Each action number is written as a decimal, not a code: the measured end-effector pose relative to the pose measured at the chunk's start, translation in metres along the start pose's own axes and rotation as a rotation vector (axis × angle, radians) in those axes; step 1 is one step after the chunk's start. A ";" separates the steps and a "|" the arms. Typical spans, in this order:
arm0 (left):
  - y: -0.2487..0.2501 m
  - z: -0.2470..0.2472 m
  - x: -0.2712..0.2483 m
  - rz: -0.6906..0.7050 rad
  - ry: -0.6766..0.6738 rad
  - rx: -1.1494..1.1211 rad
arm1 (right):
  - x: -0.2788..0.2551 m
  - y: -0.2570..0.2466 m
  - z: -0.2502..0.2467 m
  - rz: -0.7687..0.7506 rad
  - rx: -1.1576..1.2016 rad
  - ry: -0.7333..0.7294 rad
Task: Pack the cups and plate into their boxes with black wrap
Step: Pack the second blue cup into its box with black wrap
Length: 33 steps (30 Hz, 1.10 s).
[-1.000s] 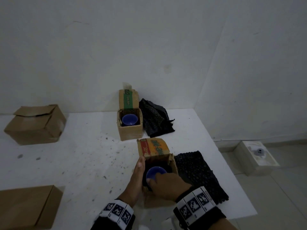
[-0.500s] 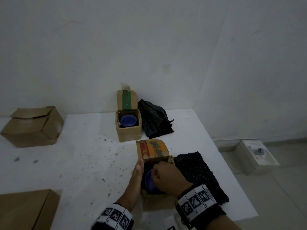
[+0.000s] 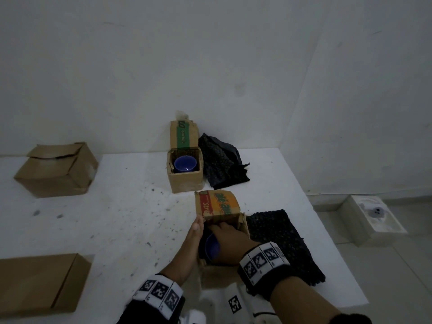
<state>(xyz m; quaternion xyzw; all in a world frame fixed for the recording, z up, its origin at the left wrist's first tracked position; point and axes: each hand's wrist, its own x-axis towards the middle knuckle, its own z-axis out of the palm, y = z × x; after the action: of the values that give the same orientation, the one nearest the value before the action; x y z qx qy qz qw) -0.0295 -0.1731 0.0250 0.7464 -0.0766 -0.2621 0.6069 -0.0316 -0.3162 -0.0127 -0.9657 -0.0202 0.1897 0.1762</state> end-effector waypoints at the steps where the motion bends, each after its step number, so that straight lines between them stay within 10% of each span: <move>1: -0.002 -0.001 0.004 -0.013 -0.005 0.017 | -0.005 0.002 -0.007 -0.034 0.085 0.027; 9: 0.017 0.037 0.015 0.241 0.247 0.812 | -0.075 0.074 -0.056 -0.100 0.452 0.615; 12: 0.034 0.080 0.011 0.438 0.090 0.838 | -0.088 0.112 -0.055 0.002 0.496 0.543; 19: 0.034 0.154 0.037 0.296 -0.356 1.387 | -0.095 0.136 -0.020 0.096 0.405 0.105; 28: 0.009 0.168 0.058 0.074 -0.430 1.710 | -0.095 0.130 0.030 0.273 0.099 -0.011; 33: 0.017 0.166 0.055 0.097 -0.439 1.622 | -0.087 0.147 0.017 0.171 0.468 -0.023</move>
<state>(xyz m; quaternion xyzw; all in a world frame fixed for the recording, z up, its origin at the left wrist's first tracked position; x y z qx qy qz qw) -0.0598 -0.3446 0.0042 0.8793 -0.3893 -0.2386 -0.1356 -0.1228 -0.4576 -0.0471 -0.8946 0.1042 0.2147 0.3778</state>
